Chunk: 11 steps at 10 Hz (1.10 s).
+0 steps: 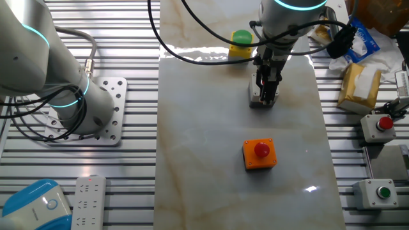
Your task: Press three buttons from left to right in sequence
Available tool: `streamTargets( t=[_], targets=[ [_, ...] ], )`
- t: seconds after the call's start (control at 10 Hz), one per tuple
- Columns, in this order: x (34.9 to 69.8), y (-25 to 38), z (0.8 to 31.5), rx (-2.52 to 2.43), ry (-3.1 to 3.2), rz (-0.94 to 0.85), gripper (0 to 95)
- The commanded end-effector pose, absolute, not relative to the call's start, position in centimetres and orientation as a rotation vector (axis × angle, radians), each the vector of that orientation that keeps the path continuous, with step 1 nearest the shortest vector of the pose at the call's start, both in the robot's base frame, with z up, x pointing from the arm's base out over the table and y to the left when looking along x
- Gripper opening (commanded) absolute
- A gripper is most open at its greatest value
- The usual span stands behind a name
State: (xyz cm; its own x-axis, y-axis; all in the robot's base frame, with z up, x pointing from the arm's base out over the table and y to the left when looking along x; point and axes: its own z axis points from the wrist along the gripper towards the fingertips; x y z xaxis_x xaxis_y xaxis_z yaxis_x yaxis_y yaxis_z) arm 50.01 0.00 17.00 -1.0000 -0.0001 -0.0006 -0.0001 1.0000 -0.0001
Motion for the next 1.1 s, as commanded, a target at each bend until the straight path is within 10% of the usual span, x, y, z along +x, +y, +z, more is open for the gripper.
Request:
streamTargets(
  t=[0.1,1.1],
  targets=[
    [50.0,0.0,17.0,0.122,3.102,-0.159,19.0],
    [49.6,-1.3,17.7,0.103,3.12,-0.2,19.0]
  ],
)
